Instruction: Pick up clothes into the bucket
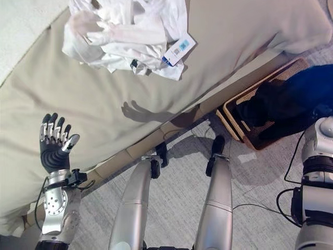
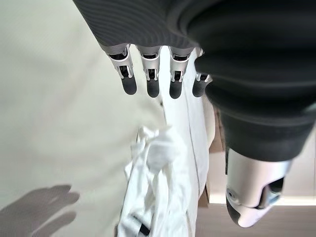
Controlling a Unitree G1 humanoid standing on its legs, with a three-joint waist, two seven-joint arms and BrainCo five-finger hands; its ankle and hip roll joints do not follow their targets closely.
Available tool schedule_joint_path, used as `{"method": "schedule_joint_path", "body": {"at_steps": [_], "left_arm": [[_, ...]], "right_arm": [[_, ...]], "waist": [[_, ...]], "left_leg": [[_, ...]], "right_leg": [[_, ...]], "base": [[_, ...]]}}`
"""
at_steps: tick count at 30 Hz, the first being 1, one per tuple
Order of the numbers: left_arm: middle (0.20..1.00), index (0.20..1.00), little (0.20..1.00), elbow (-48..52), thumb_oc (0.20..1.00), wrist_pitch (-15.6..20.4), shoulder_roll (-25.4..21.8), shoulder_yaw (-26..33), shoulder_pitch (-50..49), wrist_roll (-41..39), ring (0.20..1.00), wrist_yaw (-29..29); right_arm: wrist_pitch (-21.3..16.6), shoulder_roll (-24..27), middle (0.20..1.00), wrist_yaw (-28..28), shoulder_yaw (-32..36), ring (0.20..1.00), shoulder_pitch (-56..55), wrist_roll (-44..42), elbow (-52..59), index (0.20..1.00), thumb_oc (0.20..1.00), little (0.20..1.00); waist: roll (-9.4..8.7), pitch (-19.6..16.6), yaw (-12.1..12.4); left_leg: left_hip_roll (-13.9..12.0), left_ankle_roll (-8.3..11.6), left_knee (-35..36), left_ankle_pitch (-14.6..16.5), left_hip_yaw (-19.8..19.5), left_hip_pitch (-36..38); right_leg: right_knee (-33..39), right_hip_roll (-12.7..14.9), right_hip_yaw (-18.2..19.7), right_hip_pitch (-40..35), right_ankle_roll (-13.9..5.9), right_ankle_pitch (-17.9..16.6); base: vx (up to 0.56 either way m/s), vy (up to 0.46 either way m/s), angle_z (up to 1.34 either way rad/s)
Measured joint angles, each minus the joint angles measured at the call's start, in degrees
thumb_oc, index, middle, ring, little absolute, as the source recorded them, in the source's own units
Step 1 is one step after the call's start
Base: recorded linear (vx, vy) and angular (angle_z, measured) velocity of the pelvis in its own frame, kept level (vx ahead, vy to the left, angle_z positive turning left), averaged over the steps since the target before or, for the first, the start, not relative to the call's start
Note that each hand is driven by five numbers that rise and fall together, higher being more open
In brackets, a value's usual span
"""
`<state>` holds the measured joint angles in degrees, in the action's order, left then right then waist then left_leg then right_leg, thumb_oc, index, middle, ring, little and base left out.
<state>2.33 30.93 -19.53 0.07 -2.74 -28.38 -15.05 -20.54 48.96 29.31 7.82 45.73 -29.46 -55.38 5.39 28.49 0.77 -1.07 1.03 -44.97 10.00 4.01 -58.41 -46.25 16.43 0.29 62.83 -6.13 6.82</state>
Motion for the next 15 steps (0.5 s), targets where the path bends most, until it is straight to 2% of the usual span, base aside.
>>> {"method": "schedule_joint_path", "body": {"at_steps": [6, 11, 15], "left_arm": [[1.000, 1.000, 1.000, 0.4, 1.000, 0.9, -0.1, -0.9, 1.2, -0.6, 1.000, -1.3], [1.000, 1.000, 1.000, 0.9, 1.000, 1.1, -0.4, -1.1, 2.5, -0.6, 1.000, -2.1], [1.000, 1.000, 1.000, 1.2, 1.000, 1.8, -0.9, -1.1, 3.0, -0.6, 1.000, -2.3]], "right_arm": [[1.1, -2.9, 0.200, -0.5, -6.7, 0.200, 2.0, 1.9, -2.4, 0.200, 0.200, 0.200], [2.8, -7.2, 0.200, -1.6, -13.5, 0.200, 3.4, 8.2, -6.0, 0.200, 0.200, 0.200], [4.5, -8.3, 0.200, -2.8, -15.3, 0.200, 3.9, 12.6, -7.6, 0.200, 0.200, 0.200]], "waist": [[-0.02, 0.2, 0.2], [-0.02, 0.2, 0.0], [0.10, 0.3, 0.7]], "left_leg": [[-0.2, -0.09, -2.4, 1.0, 0.1, -1.7], [-0.2, 0.12, -4.2, 1.4, 0.2, -4.2], [0.2, 0.09, -5.0, 1.4, 0.4, -5.7]], "right_leg": [[-2.6, 0.0, 0.6, 2.0, 0.28, 1.1], [-4.3, -0.1, 1.0, 4.8, 0.18, 1.4], [-5.6, 0.1, 2.0, 6.8, 0.17, 1.5]], "base": [[0.00, 0.000, 0.00], [0.00, 0.000, 0.00], [0.00, 0.001, 0.01]]}}
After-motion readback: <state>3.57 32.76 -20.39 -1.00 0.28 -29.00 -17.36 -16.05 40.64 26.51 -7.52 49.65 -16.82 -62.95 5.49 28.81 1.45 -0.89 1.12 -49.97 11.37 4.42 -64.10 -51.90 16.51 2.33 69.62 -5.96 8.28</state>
